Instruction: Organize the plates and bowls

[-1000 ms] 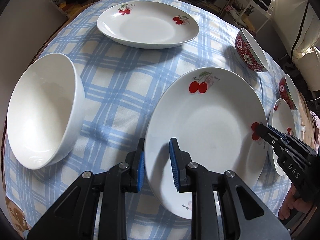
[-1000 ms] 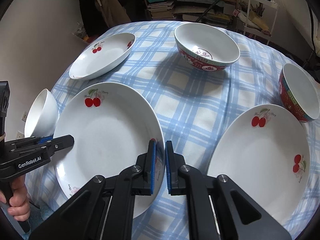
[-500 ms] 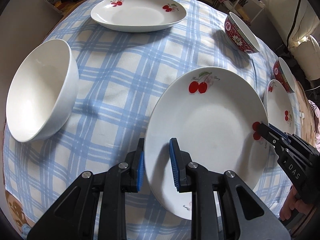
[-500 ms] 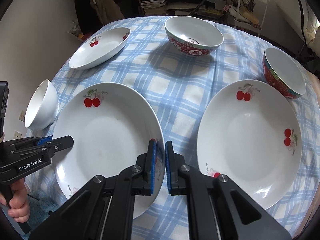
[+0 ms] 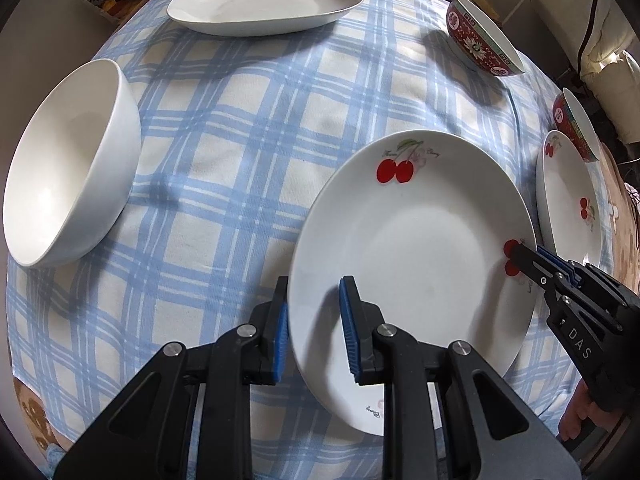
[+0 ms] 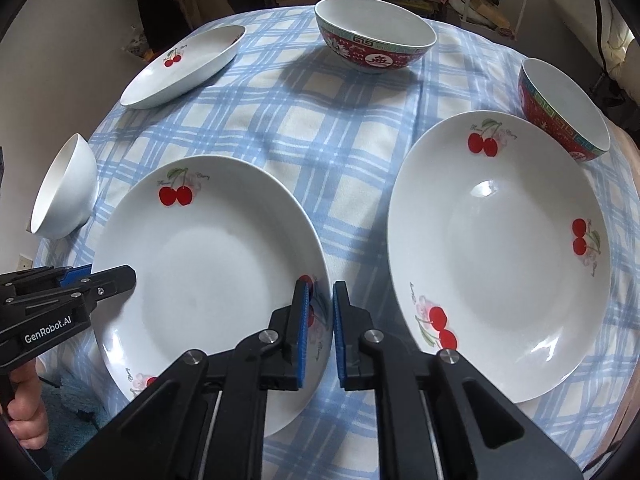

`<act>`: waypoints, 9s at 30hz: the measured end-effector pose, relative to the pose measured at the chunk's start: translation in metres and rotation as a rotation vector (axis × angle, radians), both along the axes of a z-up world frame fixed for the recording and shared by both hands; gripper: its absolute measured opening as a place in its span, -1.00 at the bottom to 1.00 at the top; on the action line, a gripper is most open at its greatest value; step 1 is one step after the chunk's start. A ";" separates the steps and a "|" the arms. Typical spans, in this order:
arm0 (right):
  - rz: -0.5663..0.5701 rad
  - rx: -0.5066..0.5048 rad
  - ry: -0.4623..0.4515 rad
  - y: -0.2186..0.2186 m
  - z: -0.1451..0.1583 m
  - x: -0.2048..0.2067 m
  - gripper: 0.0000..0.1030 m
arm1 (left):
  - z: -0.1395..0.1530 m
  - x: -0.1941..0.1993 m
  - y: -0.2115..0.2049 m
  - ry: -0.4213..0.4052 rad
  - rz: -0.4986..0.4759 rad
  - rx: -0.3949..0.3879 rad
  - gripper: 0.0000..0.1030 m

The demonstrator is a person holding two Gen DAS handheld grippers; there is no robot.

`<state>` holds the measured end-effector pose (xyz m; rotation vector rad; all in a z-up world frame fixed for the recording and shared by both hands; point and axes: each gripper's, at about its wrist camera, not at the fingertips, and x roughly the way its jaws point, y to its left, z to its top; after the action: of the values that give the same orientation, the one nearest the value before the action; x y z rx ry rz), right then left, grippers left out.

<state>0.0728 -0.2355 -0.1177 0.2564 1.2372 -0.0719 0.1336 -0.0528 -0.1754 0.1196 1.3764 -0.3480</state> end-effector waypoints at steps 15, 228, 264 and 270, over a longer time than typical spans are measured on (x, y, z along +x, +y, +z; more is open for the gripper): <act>0.012 0.001 -0.101 -0.009 0.040 0.001 -0.74 | 0.043 -0.002 -0.004 -0.170 -0.021 0.037 -0.51; 0.003 0.042 -0.220 -0.026 0.095 0.018 0.95 | 0.104 -0.001 0.012 -0.245 0.014 0.139 0.39; 0.195 -0.014 -0.198 0.018 0.080 0.236 0.99 | 0.086 0.236 0.048 -0.198 0.133 0.209 0.72; 0.208 0.011 -0.160 0.026 0.057 0.262 0.99 | 0.060 0.257 0.049 -0.166 0.138 0.263 0.72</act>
<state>0.3343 -0.2096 -0.0606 0.1391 1.0989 0.1334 0.3901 -0.0041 -0.1151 0.2635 1.2527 -0.0394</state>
